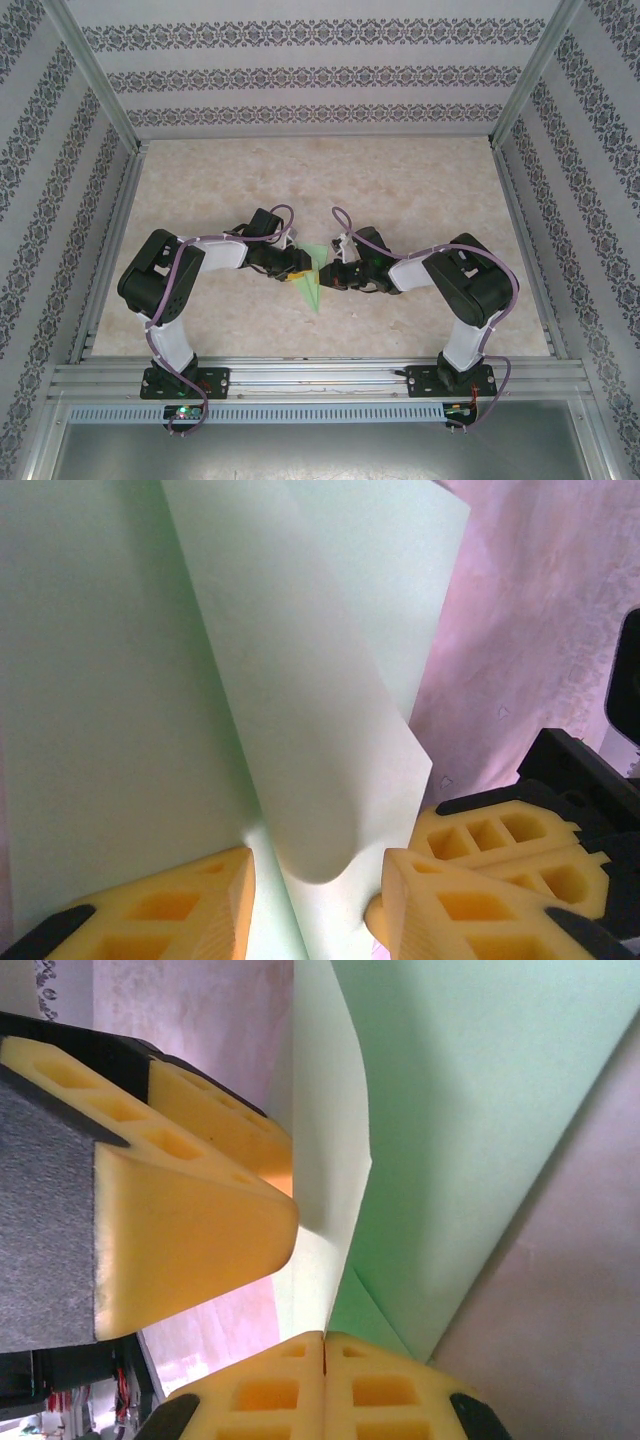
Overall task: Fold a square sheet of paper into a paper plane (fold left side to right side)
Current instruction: Fourth fold the wing at the center of the table.
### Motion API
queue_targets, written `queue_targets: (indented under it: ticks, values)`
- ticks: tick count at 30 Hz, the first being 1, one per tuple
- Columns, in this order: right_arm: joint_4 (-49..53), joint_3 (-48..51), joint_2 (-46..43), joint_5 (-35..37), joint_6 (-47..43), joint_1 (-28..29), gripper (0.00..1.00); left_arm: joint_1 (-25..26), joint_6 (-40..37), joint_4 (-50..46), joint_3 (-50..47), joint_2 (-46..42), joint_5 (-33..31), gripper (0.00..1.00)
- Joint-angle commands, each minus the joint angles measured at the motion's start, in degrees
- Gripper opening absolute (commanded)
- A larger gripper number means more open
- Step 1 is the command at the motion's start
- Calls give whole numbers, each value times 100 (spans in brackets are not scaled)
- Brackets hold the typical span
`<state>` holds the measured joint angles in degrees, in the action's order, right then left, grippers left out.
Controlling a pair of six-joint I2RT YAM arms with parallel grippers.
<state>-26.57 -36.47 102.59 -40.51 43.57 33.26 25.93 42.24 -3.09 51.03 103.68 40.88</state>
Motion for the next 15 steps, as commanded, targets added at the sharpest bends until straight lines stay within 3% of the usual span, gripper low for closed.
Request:
queue_targets:
  ticks: [1, 15]
  values:
    - [180, 27, 33, 108, -139, 92, 1, 52, -119, -438, -67, 161, -480, 39]
    - [419, -73, 144, 323, -189, 193, 1, 53, -126, -455, -70, 145, -476, 39]
